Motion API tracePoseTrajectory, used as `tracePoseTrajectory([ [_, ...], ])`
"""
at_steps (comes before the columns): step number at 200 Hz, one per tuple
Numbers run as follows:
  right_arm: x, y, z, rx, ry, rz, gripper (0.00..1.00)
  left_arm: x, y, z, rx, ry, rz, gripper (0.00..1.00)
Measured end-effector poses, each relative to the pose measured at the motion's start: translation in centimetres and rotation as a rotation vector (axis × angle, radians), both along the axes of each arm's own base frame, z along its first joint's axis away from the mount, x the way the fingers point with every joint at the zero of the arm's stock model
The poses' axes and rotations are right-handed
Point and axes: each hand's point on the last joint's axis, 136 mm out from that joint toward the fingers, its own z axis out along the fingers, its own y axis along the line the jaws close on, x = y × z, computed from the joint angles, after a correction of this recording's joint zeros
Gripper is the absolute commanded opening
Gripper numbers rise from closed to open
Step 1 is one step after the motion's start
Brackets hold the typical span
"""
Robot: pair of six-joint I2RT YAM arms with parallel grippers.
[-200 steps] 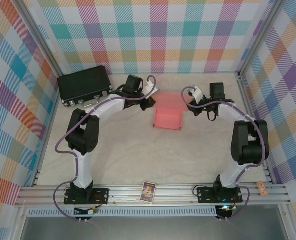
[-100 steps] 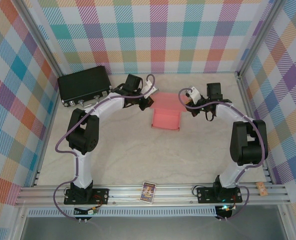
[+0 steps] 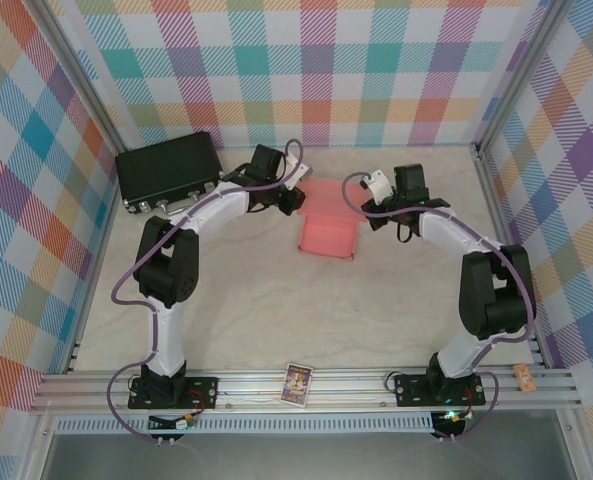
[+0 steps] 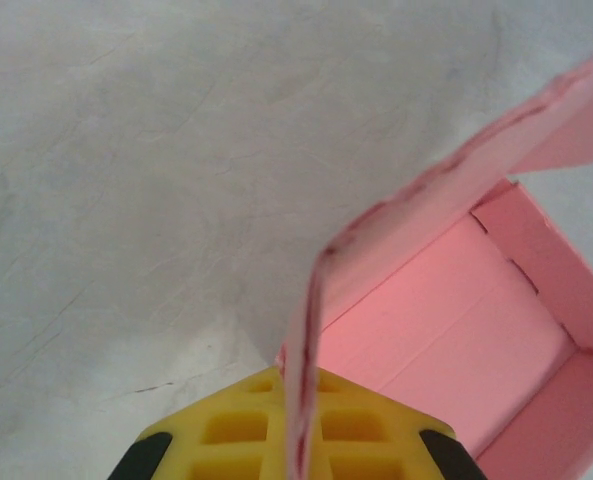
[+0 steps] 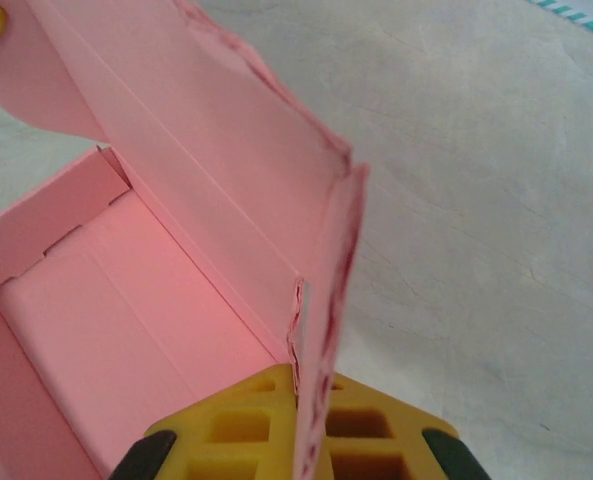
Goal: Fold the paper box
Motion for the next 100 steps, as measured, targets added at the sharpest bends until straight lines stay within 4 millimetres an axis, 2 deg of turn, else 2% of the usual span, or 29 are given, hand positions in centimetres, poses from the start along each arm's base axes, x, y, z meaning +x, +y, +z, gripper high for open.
tracePoseTrajectory([
  [29, 0.1, 0.5, -0.1, -0.021, 0.003, -0.067, 0.0, 0.3, 0.1, -0.2, -0.001, 0.019, 0.057, 0.0],
  [100, 0.9, 0.1, 0.0, 0.005, 0.021, -0.318, 0.0, 0.6, -0.9, -0.2, -0.017, 0.037, 0.169, 0.0],
])
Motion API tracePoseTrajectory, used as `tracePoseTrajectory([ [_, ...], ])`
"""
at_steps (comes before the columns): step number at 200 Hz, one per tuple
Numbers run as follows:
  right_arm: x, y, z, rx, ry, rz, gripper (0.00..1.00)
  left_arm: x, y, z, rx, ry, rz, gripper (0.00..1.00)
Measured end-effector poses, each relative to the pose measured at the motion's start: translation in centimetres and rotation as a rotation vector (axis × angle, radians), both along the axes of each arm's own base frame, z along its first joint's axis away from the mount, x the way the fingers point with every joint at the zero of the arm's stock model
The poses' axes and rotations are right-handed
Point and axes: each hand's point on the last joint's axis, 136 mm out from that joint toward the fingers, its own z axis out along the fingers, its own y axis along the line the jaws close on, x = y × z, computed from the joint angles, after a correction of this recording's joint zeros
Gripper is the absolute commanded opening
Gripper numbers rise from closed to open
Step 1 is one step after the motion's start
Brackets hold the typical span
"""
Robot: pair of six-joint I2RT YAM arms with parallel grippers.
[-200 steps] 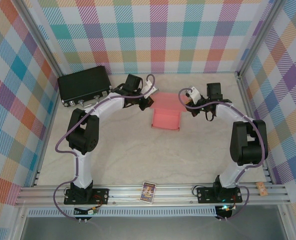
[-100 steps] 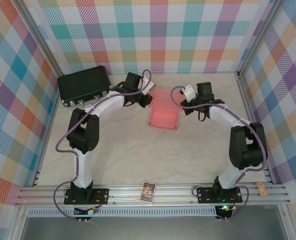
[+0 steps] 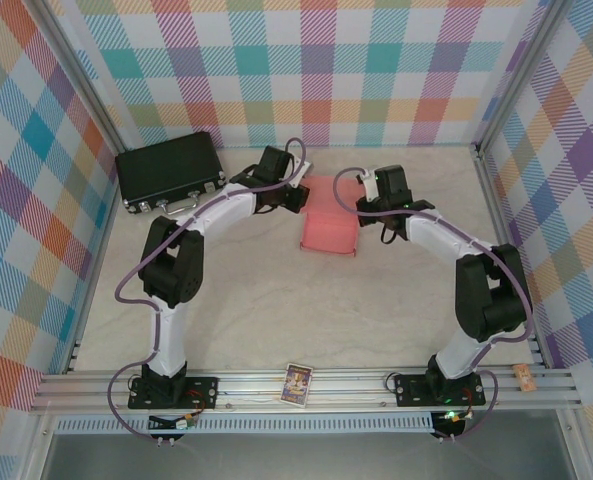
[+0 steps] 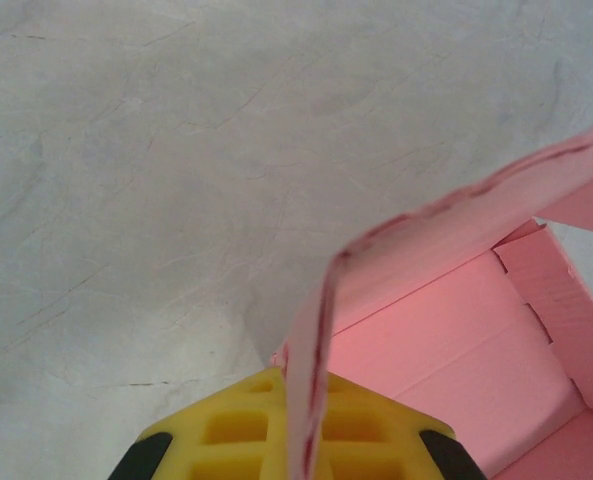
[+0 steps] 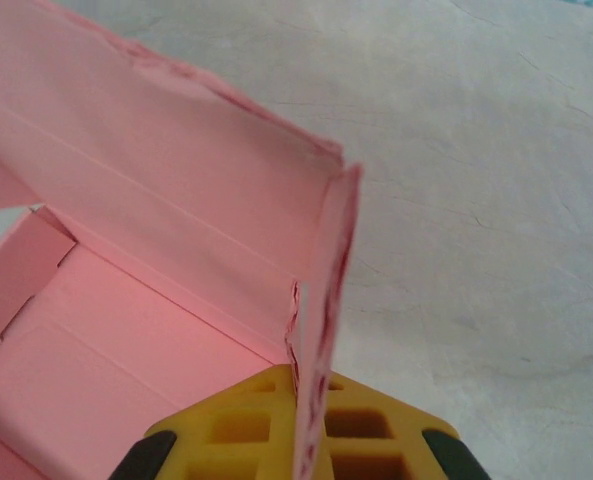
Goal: Fold the paper box
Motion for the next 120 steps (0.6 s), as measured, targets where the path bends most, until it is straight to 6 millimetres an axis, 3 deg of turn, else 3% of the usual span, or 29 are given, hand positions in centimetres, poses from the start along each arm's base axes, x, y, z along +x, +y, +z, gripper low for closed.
tracePoseTrajectory([
  [120, 1.4, 1.1, -0.8, 0.08, -0.038, -0.285, 0.02, 1.1, 0.2, -0.4, -0.052, -0.004, 0.176, 0.0],
])
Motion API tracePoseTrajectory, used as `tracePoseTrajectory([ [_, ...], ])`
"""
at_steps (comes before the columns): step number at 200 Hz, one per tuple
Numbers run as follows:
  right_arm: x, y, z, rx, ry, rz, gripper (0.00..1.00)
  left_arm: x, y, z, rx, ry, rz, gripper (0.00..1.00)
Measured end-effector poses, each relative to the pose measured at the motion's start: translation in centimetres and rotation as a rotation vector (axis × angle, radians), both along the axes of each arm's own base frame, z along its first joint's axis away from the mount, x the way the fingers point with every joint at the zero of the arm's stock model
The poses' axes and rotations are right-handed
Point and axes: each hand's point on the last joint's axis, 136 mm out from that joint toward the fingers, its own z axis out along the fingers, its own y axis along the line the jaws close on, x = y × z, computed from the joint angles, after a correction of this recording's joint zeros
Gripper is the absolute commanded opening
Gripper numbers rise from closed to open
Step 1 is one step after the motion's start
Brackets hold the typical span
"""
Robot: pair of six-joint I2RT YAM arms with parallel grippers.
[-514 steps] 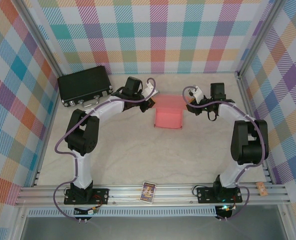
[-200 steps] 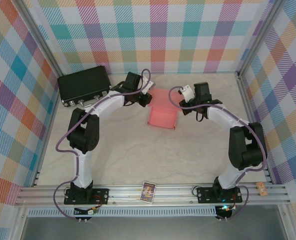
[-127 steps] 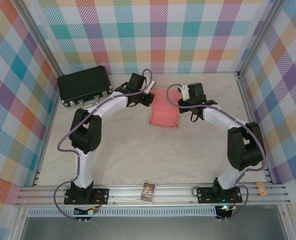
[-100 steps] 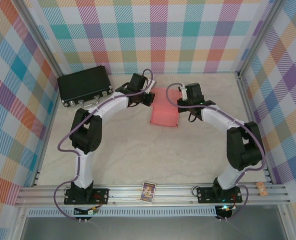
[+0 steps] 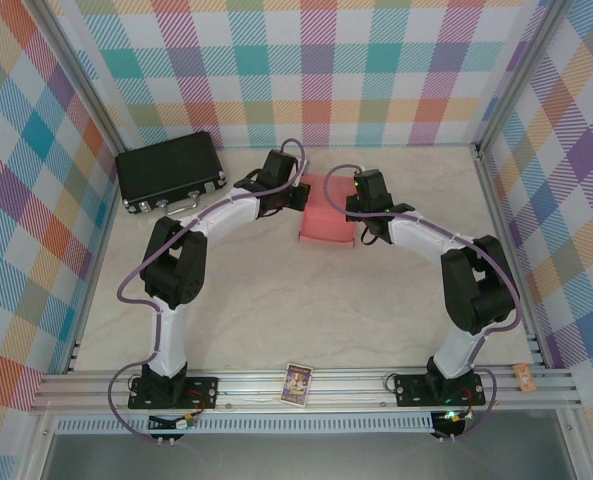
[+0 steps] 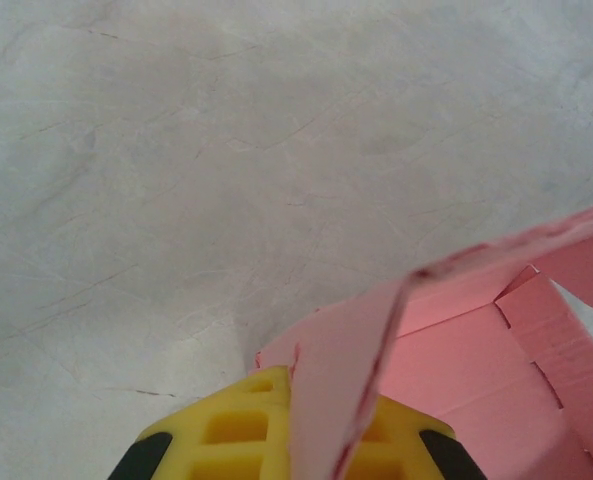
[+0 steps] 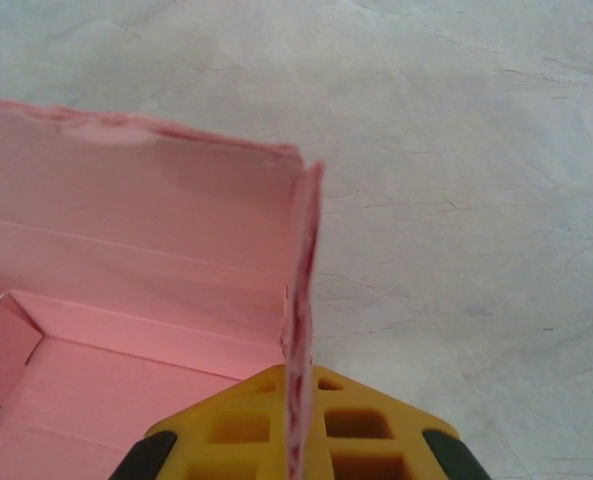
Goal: Fold the paper box
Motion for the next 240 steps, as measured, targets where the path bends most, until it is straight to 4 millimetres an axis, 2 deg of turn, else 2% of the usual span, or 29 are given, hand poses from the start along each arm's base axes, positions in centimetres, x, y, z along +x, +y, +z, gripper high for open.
tracePoseTrajectory([
  [88, -0.1, 0.5, 0.1, -0.025, -0.016, -0.071, 0.03, 0.3, -0.1, -0.4, -0.048, -0.013, 0.045, 0.0],
  [133, 0.9, 0.9, 0.4, -0.056, -0.027, -0.097, 0.05, 0.1, 0.3, -0.4, -0.058, -0.02, 0.064, 0.0],
  [240, 0.7, 1.1, 0.2, -0.071, -0.013, -0.113, 0.06, -0.6, 0.5, -0.3, -0.071, -0.03, 0.066, 0.02],
])
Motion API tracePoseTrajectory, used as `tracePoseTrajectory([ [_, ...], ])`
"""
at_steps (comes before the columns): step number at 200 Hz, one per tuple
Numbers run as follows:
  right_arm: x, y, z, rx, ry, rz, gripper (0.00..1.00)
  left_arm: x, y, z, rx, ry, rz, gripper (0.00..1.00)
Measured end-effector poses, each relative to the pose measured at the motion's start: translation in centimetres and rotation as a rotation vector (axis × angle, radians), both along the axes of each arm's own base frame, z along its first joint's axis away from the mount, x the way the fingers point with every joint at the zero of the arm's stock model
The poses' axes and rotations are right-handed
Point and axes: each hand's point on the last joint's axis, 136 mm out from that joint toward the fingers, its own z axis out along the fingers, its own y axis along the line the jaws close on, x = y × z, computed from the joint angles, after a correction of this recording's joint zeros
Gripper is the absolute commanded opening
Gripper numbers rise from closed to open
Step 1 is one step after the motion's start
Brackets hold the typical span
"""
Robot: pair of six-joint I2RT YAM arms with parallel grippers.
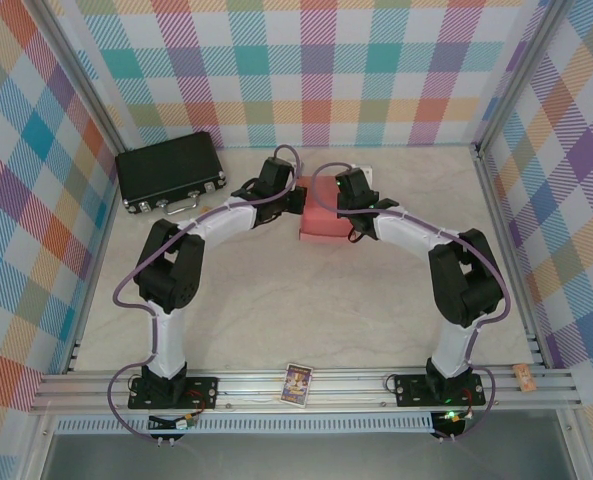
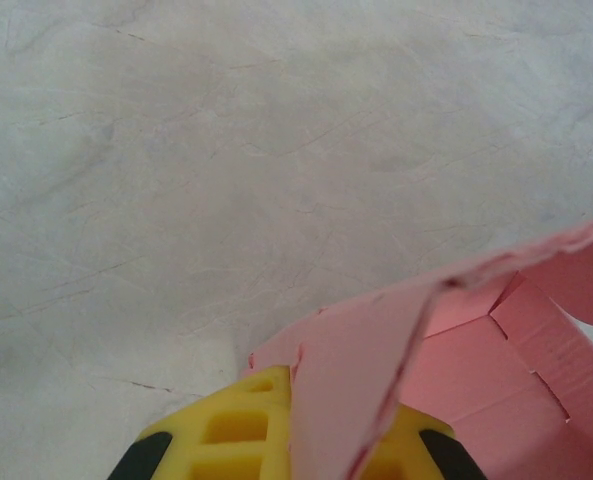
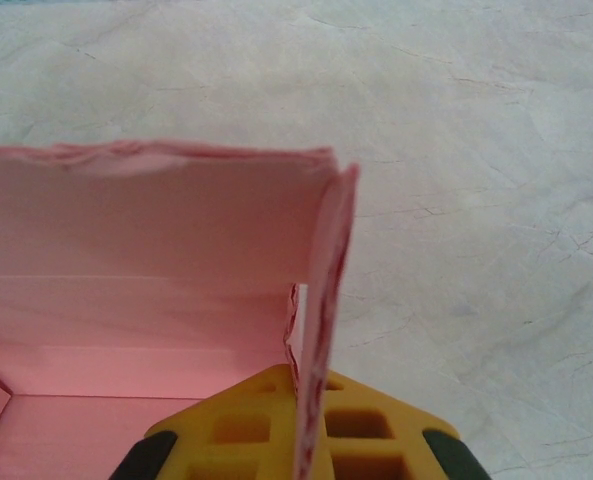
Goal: Fold the paper box
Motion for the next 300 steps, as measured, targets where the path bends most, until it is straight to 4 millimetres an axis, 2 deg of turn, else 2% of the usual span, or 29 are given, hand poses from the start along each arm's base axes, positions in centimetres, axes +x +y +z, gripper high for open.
tracePoseTrajectory([
  [80, -0.4, 0.2, 0.1, -0.023, -0.012, -0.029, 0.03, -0.2, 0.0, 0.0, -0.022, 0.008, 0.014, 0.07],
  [148, -0.8, 0.3, 0.3, -0.035, -0.035, -0.07, 0.01, -0.3, 0.0, 0.0, -0.07, 0.044, 0.065, 0.05],
  [208, -1.6, 0.1, -0.8, -0.038, -0.057, -0.112, 0.0, -0.5, -0.5, 0.0, -0.1, 0.066, 0.11, 0.07],
  [274, -2.1, -0.2, -0.7, -0.037, -0.076, -0.137, 0.0, -0.8, -1.0, 0.0, -0.116, 0.075, 0.13, 0.07],
  [300, -2.1, -0.2, -0.7, -0.036, -0.085, -0.149, 0.0, -0.9, -1.1, 0.0, -0.124, 0.081, 0.136, 0.1],
])
